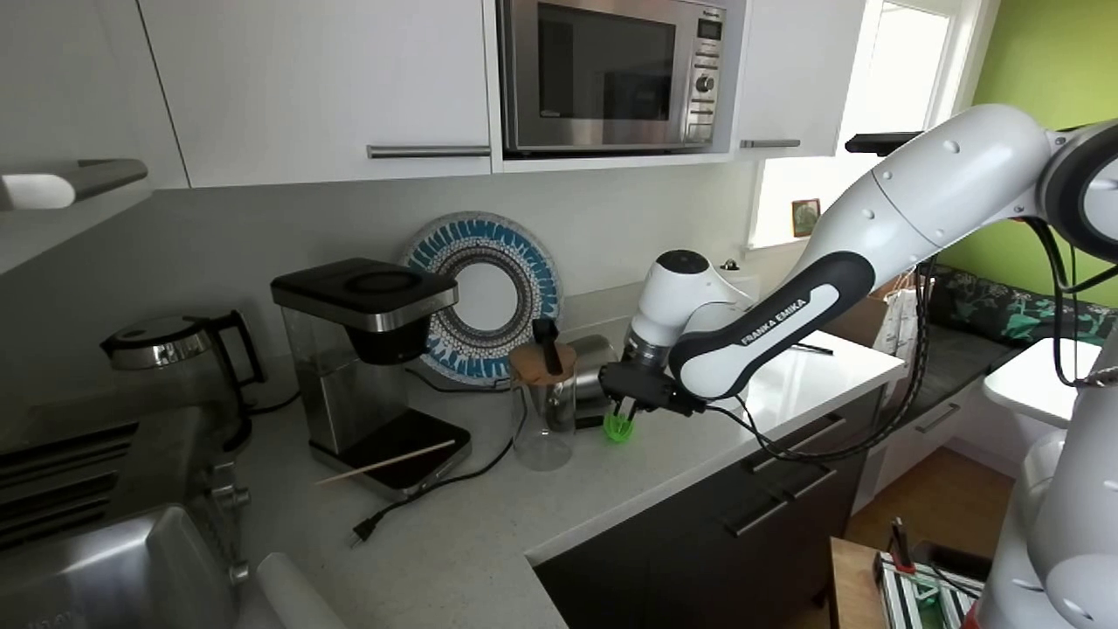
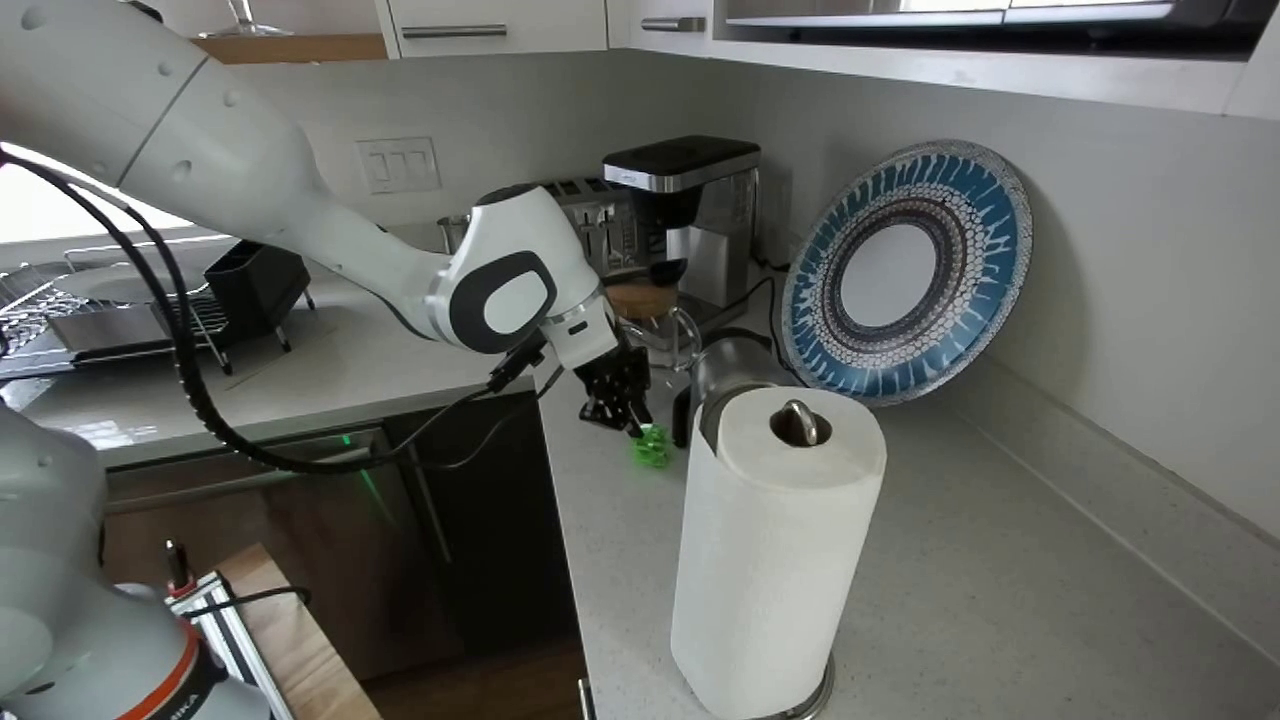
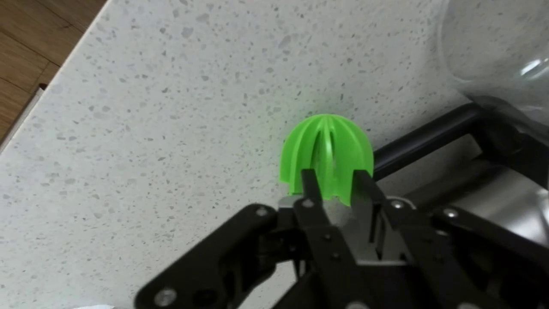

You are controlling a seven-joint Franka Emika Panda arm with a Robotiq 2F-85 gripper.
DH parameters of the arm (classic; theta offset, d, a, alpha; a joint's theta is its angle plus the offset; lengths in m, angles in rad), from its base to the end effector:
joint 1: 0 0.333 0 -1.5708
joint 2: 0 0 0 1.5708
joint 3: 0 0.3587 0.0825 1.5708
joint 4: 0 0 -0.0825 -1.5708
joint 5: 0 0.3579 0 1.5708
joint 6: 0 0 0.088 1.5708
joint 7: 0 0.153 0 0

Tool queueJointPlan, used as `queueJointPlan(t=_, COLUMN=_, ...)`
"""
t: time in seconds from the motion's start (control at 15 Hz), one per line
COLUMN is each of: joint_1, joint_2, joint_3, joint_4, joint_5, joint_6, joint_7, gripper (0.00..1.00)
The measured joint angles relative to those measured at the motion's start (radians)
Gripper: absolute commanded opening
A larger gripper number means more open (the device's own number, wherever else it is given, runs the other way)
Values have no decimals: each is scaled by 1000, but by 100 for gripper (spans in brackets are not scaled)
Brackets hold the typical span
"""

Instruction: Put the green object on top of the coffeemaker

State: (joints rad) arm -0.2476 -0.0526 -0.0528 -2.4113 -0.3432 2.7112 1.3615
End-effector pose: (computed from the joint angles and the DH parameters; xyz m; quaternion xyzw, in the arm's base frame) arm 0.4880 -0.1456 0.3861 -0.7575 0.6221 -0.1977 0.0047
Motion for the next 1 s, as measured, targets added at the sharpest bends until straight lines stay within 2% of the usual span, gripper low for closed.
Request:
queueJointPlan(t=0.13, joint_1=1, joint_2=0, joint_3=-4, joint_4=0, joint_5=-1, joint_6=0, joint_7=5, gripper=23)
queueJointPlan(t=0.2, joint_1=1, joint_2=0, joint_3=-6, joint_4=0, joint_5=-1, joint_6=0, joint_7=7, gripper=16)
queueJointPlan(t=0.33, joint_1=1, joint_2=0, joint_3=-9, joint_4=-1, joint_5=-1, joint_6=0, joint_7=11, gripper=14)
queueJointPlan(t=0.4, joint_1=1, joint_2=0, joint_3=-10, joint_4=-1, joint_5=-1, joint_6=0, joint_7=12, gripper=7)
queueJointPlan(t=0.47, joint_1=1, joint_2=1, joint_3=-11, joint_4=-2, joint_5=-1, joint_6=0, joint_7=13, gripper=12)
queueJointPlan(t=0.6, joint_1=1, joint_2=3, joint_3=-14, joint_4=-1, joint_5=-1, joint_6=0, joint_7=14, gripper=13)
queueJointPlan(t=0.8, joint_1=2, joint_2=8, joint_3=-19, joint_4=3, joint_5=-1, joint_6=0, joint_7=14, gripper=22)
queueJointPlan(t=0.87, joint_1=2, joint_2=10, joint_3=-20, joint_4=4, joint_5=-1, joint_6=0, joint_7=14, gripper=36)
queueJointPlan(t=0.93, joint_1=3, joint_2=11, joint_3=-22, joint_4=5, joint_5=-1, joint_6=0, joint_7=14, gripper=31)
queueJointPlan(t=1.0, joint_1=4, joint_2=12, joint_3=-23, joint_4=6, joint_5=-1, joint_6=0, joint_7=14, gripper=37)
